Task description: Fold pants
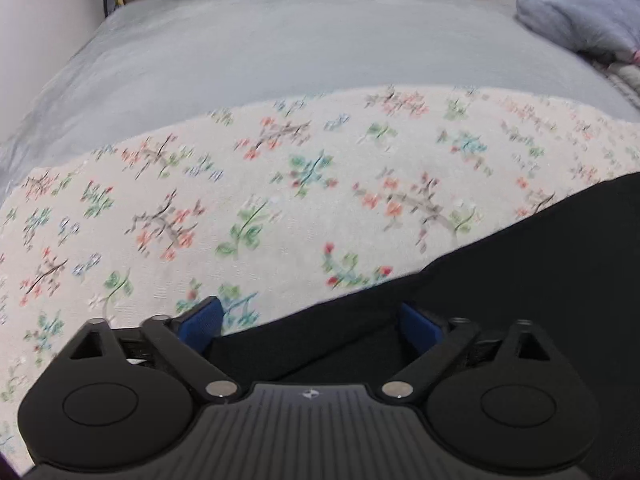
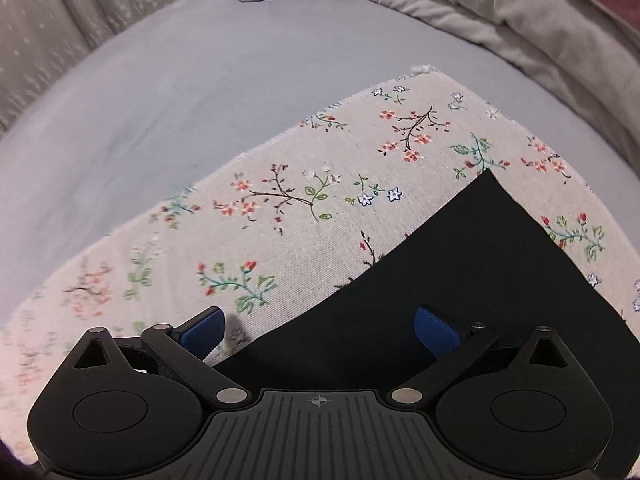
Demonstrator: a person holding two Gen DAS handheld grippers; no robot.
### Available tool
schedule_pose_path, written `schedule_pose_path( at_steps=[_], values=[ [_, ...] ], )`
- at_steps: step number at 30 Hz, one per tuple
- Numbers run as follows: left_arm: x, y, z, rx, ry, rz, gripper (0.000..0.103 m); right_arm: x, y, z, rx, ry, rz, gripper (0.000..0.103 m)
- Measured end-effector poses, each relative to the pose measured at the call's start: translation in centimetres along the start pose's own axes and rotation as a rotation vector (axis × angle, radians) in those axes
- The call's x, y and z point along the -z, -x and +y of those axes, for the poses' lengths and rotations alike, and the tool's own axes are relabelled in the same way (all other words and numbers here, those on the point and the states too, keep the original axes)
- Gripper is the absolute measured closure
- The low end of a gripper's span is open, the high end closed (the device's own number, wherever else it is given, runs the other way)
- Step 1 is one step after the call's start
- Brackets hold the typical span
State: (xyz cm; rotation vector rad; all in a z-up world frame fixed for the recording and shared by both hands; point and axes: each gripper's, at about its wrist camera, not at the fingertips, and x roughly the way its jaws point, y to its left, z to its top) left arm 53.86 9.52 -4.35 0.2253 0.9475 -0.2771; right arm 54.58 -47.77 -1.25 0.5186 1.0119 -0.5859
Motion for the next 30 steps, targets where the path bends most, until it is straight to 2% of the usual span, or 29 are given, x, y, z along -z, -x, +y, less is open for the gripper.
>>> schedule_pose_path(
  at_steps=[1, 2, 3, 4, 6, 11, 13, 16, 20, 26, 27, 29, 30],
  values=[
    [0.1, 0.1, -0.2, 0.015, -0.013, -0.017, 0.045, 0.2, -0.1, 0.4, 0.021, 0.017, -0.013, 0.008],
    [0.2, 0.3, -0.4, 0.025, -0.032, -0.035, 0.078, 0.5, 0.0, 0.7, 0.041, 0.03, -0.037, 0.014],
    [0.1, 0.5, -0.5, 0.013, -0.033, -0.046, 0.098, 0.6, 0.4, 0.7, 0.044, 0.033, -0.067, 0.059],
    [0.0, 0.5, -0.4, -0.009, -0.017, -0.039, 0.103, 0.5, 0.9, 0.3, 0.037, 0.015, -0.078, 0.101],
    [0.1, 0.9, -0.9, -0.03, -0.05, -0.049, 0.103, 0.4, 1.7, -0.6, -0.008, -0.028, -0.067, 0.102],
    [1.0, 3.3, -1.2, -0.094, -0.066, -0.091, 0.103, 1.3, 4.8, -2.6, -0.074, -0.029, -0.123, 0.103],
    [1.7, 5.7, -0.9, -0.119, -0.064, -0.142, 0.103, 1.8, 6.6, -3.4, -0.101, -0.023, -0.17, 0.103],
    [3.2, 10.0, -0.7, -0.11, -0.081, -0.233, 0.103, 3.2, 9.7, -5.0, -0.135, -0.014, -0.234, 0.103],
    [5.9, 14.2, -0.7, -0.107, -0.079, -0.28, 0.103, 6.3, 15.3, -7.4, -0.202, 0.006, -0.356, 0.103],
    [10.8, 18.9, 0.1, -0.034, -0.004, -0.294, 0.103, 13.9, 23.9, -10.7, -0.24, 0.107, -0.443, 0.103],
    [11.4, 19.1, 0.4, -0.005, 0.035, -0.295, 0.103, 15.4, 25.3, -11.4, -0.239, 0.126, -0.457, 0.103],
    [12.4, 19.6, 1.6, 0.1, 0.159, -0.29, 0.103, 18.5, 27.5, -13.1, -0.26, 0.126, -0.454, 0.103],
    [12.5, 19.3, 2.2, 0.137, 0.237, -0.289, 0.095, 19.8, 28.0, -13.7, -0.264, 0.13, -0.446, 0.103]
  ],
)
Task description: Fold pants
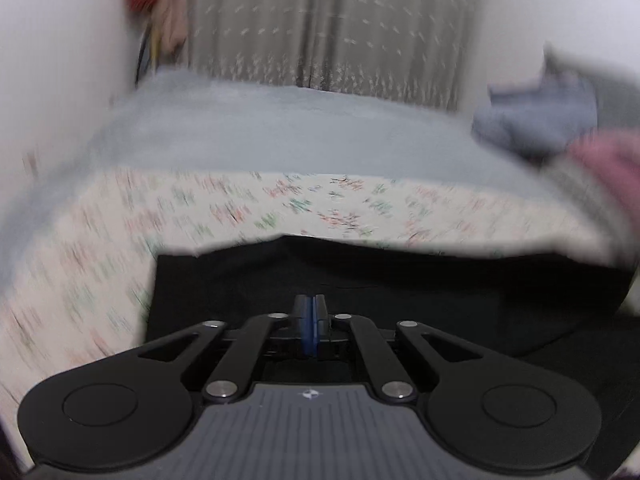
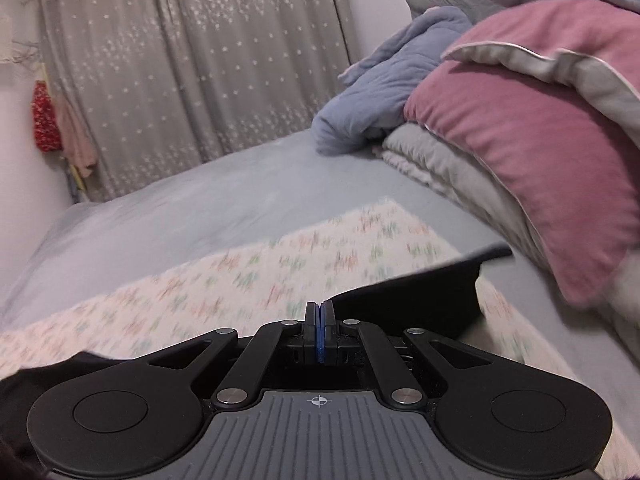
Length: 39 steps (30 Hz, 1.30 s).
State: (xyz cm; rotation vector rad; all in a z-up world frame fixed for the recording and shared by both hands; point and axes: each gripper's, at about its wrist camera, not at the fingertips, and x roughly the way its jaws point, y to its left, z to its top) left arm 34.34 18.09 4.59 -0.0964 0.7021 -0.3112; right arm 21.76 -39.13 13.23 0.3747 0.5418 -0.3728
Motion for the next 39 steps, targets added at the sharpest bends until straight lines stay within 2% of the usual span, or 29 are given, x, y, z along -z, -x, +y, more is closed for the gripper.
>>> schedule_pose_path(
  at_steps=[2, 4, 6, 9, 10, 11, 12, 15, 16, 17, 18, 20, 23, 27, 28, 31, 33, 35, 37, 39],
  values=[
    [-0.1, -1.4, 0.8, 0.037, 0.154, 0.028, 0.043, 1.9, 1.2, -0.2, 0.009, 0.003, 0.014, 0.103],
    [0.0, -3.5, 0.7, 0.072, 0.278, 0.072, 0.024, 3.2, 1.0, -1.0, 0.011, -0.039, 0.033, 0.103],
    [-0.1, -5.9, -0.4, 0.084, 0.373, 0.121, 0.023, 3.9, 0.4, -1.7, 0.009, -0.091, 0.046, 0.103],
    [-1.1, -8.6, -2.2, 0.117, 0.477, 0.103, 0.019, 4.0, 0.4, -2.2, 0.019, -0.107, 0.026, 0.103],
    [-1.5, -9.7, -2.6, 0.1, 0.489, 0.093, 0.015, 4.2, 1.0, -2.4, 0.014, -0.119, 0.018, 0.103],
    [-1.8, -10.9, -2.9, 0.044, 0.5, 0.102, 0.015, 4.2, 1.2, -2.7, 0.013, -0.131, 0.012, 0.103],
    [-2.1, -12.2, -2.9, -0.011, 0.522, 0.12, 0.015, 4.2, 1.2, -3.0, 0.013, -0.139, 0.009, 0.103],
    [-2.5, -15.2, -2.7, -0.068, 0.547, 0.123, 0.026, 4.3, 1.0, -4.0, 0.007, -0.153, 0.011, 0.103],
    [-2.5, -15.9, -2.6, -0.114, 0.551, 0.124, 0.042, 4.3, 0.9, -4.3, 0.009, -0.159, 0.01, 0.103],
    [-2.5, -16.6, -2.4, -0.164, 0.559, 0.134, 0.084, 4.4, 0.9, -4.5, 0.013, -0.16, 0.007, 0.103],
    [-2.2, -16.6, -1.8, -0.192, 0.579, 0.143, 0.103, 4.4, 0.9, -4.7, 0.027, -0.156, -0.002, 0.103],
    [-1.2, -15.7, -0.5, -0.17, 0.645, 0.092, 0.103, 4.3, 0.8, -5.3, 0.042, -0.154, -0.013, 0.103],
    [-0.4, -12.8, -0.6, -0.161, 0.599, 0.015, 0.103, 4.6, 0.5, -6.1, 0.022, -0.172, 0.01, 0.102],
    [0.4, -7.5, -0.3, -0.093, 0.618, -0.079, 0.103, 5.4, -0.1, -7.7, 0.012, -0.218, 0.056, 0.101],
    [0.5, -6.4, -0.2, -0.088, 0.61, -0.101, 0.103, 5.9, -0.3, -8.5, 0.029, -0.267, 0.075, 0.095],
    [0.2, -3.9, 0.0, -0.074, 0.59, -0.156, 0.103, 7.3, -1.3, -12.1, 0.1, -0.459, 0.169, 0.094],
    [0.0, -3.6, -0.2, -0.062, 0.566, -0.166, 0.103, 9.0, -2.0, -14.4, 0.098, -0.591, 0.249, 0.092],
    [0.2, -3.3, -0.3, -0.053, 0.551, -0.159, 0.103, 10.9, -2.5, -16.0, 0.072, -0.722, 0.309, 0.083],
    [0.7, -3.4, -0.2, -0.036, 0.553, -0.164, 0.103, 11.9, -2.7, -16.9, 0.042, -0.797, 0.3, 0.08],
    [1.1, -3.7, -0.1, -0.026, 0.557, -0.162, 0.103, 11.5, -2.6, -17.0, 0.07, -0.766, 0.266, 0.08]
  ],
)
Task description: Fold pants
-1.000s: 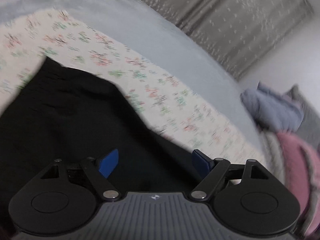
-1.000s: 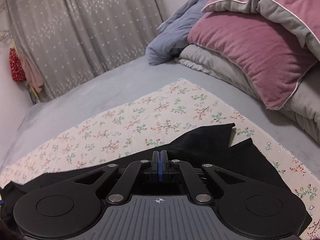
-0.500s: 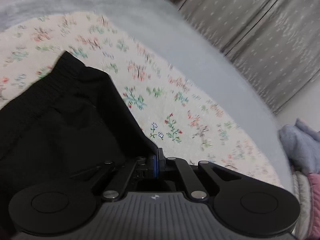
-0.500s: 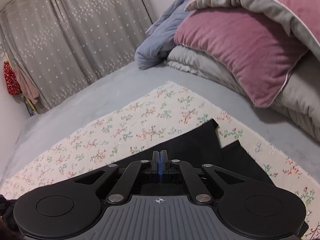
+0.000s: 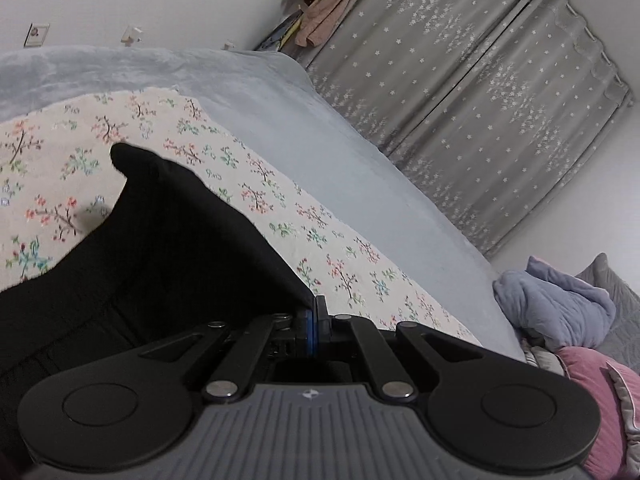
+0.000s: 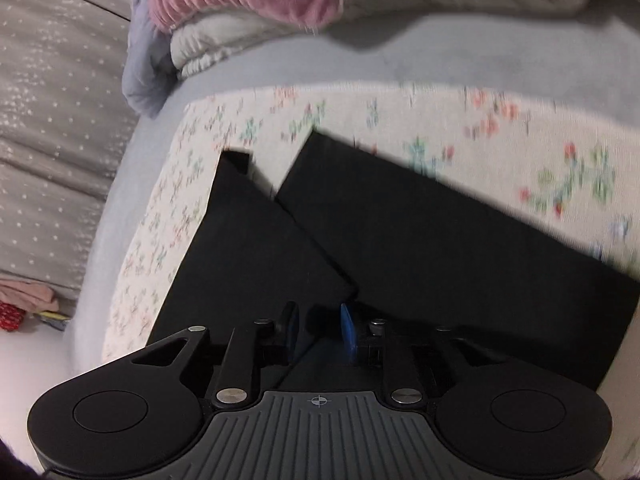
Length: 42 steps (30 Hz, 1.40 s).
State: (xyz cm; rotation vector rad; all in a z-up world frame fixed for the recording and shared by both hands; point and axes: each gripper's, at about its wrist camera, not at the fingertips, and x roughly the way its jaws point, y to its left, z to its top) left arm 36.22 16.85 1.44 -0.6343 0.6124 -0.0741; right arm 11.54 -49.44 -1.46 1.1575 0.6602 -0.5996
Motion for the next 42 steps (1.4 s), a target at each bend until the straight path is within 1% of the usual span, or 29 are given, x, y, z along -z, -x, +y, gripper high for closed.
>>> schedule_pose_path(
  at_steps=[1, 3, 5, 8, 9, 10, 11, 12, 14, 15, 16, 17, 18, 19, 20, 22, 28, 31, 34, 37, 42],
  values=[
    [0.1, -0.1, 0.1, 0.0, -0.003, 0.002, 0.103, -0.1, 0.1, 0.1, 0.005, 0.006, -0.022, 0.08],
    [0.3, -0.1, 0.2, 0.006, 0.0, 0.003, 0.103, -0.2, -0.2, 0.0, 0.006, 0.013, -0.033, 0.079],
    [0.2, 0.2, 0.4, 0.017, 0.007, 0.001, 0.103, -0.1, -0.3, -0.1, 0.01, 0.023, -0.019, 0.079],
    [0.2, 0.7, 0.3, 0.027, -0.002, -0.008, 0.103, -0.2, 0.9, -0.5, 0.017, -0.011, 0.018, 0.078],
    [0.3, 0.8, 0.2, 0.026, -0.008, -0.01, 0.103, -0.2, 1.2, -0.6, 0.009, -0.016, 0.022, 0.071],
    [0.5, 0.9, 0.1, 0.026, -0.01, -0.012, 0.103, -0.1, 1.2, -0.7, -0.006, -0.018, 0.02, 0.06],
    [0.6, 0.9, 0.1, 0.026, -0.008, -0.011, 0.103, -0.1, 1.1, -0.7, -0.022, -0.019, 0.015, 0.055],
    [0.8, 0.7, 0.2, 0.025, -0.002, -0.01, 0.103, 0.0, 0.8, -0.6, -0.025, -0.018, 0.007, 0.052],
    [1.2, 0.6, 0.3, 0.026, 0.016, -0.005, 0.103, 0.2, 0.0, 0.1, -0.019, -0.005, -0.016, 0.052],
    [1.3, 0.6, 0.5, 0.029, 0.03, -0.003, 0.103, 0.3, -0.2, 0.6, -0.018, 0.011, -0.027, 0.05],
    [1.4, 0.6, 0.6, 0.032, 0.043, -0.005, 0.103, 0.3, -0.6, 1.1, -0.014, 0.027, -0.035, 0.051],
    [1.5, 0.7, 0.7, 0.032, 0.048, -0.007, 0.103, 0.3, -0.8, 1.4, -0.007, 0.038, -0.038, 0.055],
    [1.6, 0.8, 0.7, 0.03, 0.047, -0.008, 0.103, 0.2, -1.0, 1.5, 0.002, 0.038, -0.045, 0.074],
    [1.5, 0.8, 0.7, 0.028, 0.043, -0.009, 0.103, 0.1, -1.3, 1.4, 0.02, 0.036, -0.041, 0.098],
    [1.5, 0.9, 0.7, 0.028, 0.041, -0.01, 0.103, 0.0, -1.6, 1.2, 0.023, 0.025, -0.032, 0.099],
    [1.3, 1.1, 0.6, 0.032, 0.041, -0.014, 0.103, -0.3, -1.4, 0.9, -0.002, 0.001, -0.035, 0.1],
    [1.3, 2.1, 0.0, 0.05, 0.031, -0.027, 0.103, -1.2, 2.1, 1.8, -0.07, 0.069, -0.142, 0.101],
    [1.9, 3.3, -0.1, 0.047, 0.015, -0.03, 0.103, -1.8, 4.4, 1.8, -0.086, 0.113, -0.198, 0.101],
    [3.0, 5.1, 0.1, 0.058, 0.022, -0.036, 0.103, -2.5, 5.9, 1.1, -0.095, 0.117, -0.227, 0.101],
    [4.6, 6.7, 0.7, 0.052, 0.017, -0.032, 0.103, -2.5, 7.3, 0.4, -0.09, 0.125, -0.246, 0.101],
    [6.8, 8.7, 2.2, 0.033, 0.051, -0.006, 0.103, -1.5, 9.9, -0.8, -0.038, 0.211, -0.27, 0.101]
  ],
)
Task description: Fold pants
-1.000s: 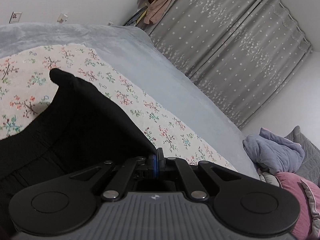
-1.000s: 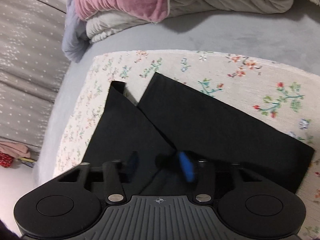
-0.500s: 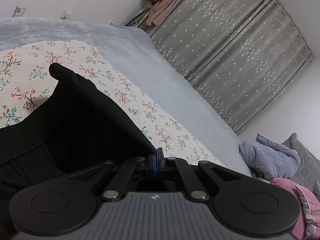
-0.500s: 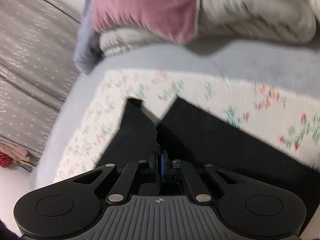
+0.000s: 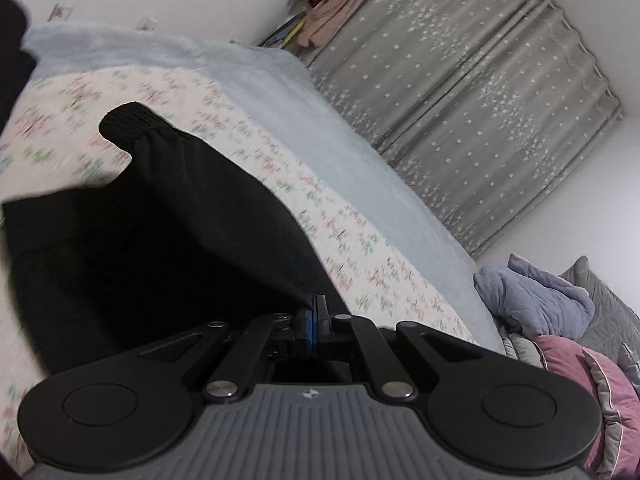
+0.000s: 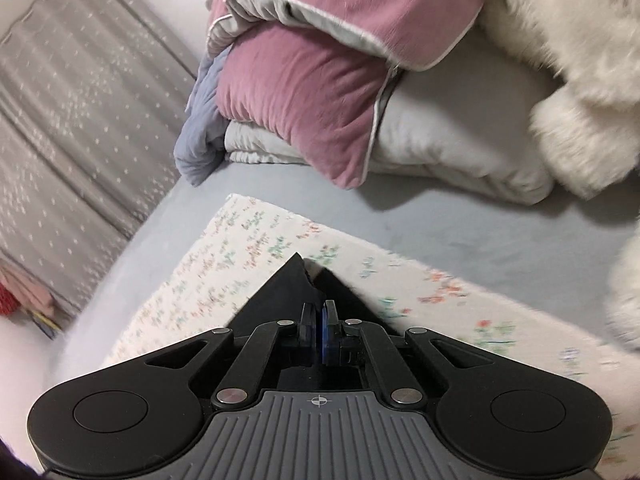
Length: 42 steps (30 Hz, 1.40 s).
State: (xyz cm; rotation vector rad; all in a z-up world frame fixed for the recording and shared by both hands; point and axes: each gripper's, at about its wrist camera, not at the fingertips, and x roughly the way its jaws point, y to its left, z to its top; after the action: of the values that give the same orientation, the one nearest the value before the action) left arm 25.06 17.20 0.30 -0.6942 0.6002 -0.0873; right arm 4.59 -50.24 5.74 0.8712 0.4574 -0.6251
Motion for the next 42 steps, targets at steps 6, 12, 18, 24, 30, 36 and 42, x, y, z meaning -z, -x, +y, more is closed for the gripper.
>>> schedule_pose_path(
  at_steps=[6, 12, 18, 24, 30, 36, 42],
  values=[
    [1.9, 1.8, 0.0, -0.025, -0.065, 0.014, 0.103, 0.8, 2.1, -3.1, 0.035, 0.035, 0.04, 0.101],
    [2.7, 2.0, 1.0, -0.044, -0.08, 0.048, 0.103, 1.6, 3.2, -4.4, 0.054, 0.07, 0.062, 0.101],
    [3.0, 1.5, 1.8, -0.107, -0.078, 0.104, 0.103, 1.3, 3.9, -4.5, 0.025, 0.07, 0.059, 0.101],
    [2.5, 1.6, 3.6, -0.125, -0.016, 0.141, 0.099, 0.8, 4.5, -4.3, 0.009, 0.061, 0.061, 0.101],
    [1.3, 2.9, 4.6, -0.132, 0.03, 0.101, 0.09, 0.9, 4.5, -3.4, 0.041, 0.12, 0.048, 0.101],
    [-0.5, 5.2, 6.3, -0.142, 0.128, 0.038, 0.081, 2.3, 1.3, -2.5, 0.155, 0.24, 0.136, 0.1],
    [-1.8, 6.6, 6.9, -0.164, 0.127, -0.036, 0.071, 2.4, 1.0, -1.4, 0.167, 0.258, 0.099, 0.1]
  ],
)
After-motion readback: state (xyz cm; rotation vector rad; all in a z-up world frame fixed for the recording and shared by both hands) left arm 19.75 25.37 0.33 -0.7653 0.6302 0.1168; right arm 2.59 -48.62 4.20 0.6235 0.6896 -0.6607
